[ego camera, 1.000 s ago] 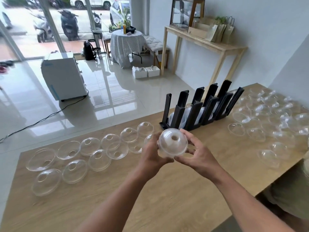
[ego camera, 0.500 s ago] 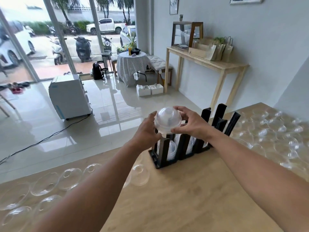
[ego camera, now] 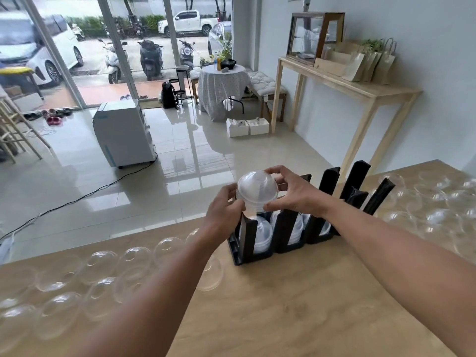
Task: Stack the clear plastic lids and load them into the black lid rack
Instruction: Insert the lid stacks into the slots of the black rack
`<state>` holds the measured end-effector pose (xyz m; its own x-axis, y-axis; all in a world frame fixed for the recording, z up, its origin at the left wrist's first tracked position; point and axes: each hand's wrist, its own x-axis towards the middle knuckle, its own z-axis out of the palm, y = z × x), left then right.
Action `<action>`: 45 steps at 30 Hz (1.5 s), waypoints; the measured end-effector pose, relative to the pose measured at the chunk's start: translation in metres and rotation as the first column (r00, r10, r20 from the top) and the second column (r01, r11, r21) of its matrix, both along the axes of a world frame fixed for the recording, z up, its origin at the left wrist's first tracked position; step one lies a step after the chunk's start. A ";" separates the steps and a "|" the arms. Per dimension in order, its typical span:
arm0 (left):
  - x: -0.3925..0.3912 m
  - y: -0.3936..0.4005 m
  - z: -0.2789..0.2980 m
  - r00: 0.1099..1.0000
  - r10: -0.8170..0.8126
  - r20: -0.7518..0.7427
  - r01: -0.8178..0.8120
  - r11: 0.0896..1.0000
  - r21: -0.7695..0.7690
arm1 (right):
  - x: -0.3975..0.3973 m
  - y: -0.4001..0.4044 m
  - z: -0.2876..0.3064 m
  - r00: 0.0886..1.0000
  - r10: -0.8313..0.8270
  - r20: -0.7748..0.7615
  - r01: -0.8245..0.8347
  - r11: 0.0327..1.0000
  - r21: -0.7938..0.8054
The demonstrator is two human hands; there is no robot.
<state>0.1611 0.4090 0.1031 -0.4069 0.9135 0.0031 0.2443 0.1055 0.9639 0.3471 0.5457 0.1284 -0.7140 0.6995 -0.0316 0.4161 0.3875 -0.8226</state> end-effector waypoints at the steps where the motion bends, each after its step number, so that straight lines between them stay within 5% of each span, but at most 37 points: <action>1: 0.004 -0.003 -0.001 0.999 0.006 0.032 -0.006 1.000 0.013 | 0.001 0.001 -0.001 1.000 0.001 -0.001 -0.001 1.000 -0.003; 17: 0.015 -0.015 -0.041 0.959 0.051 0.278 -0.057 0.998 0.013 | -0.010 0.008 -0.003 0.978 0.129 0.164 -0.141 0.988 0.068; 32: 0.020 -0.010 -0.069 0.894 -0.030 0.447 -0.010 0.996 0.087 | -0.019 -0.007 -0.029 0.939 0.066 0.338 -0.162 0.951 0.264; 39: 0.028 -0.008 -0.074 0.876 0.023 0.481 -0.049 0.998 0.042 | -0.036 -0.007 -0.031 0.826 0.028 0.564 -0.210 0.942 0.262; 45: 0.034 -0.008 -0.081 0.898 0.061 0.436 -0.053 0.998 -0.030 | -0.058 -0.015 -0.033 0.539 -0.160 0.827 -0.365 0.841 0.400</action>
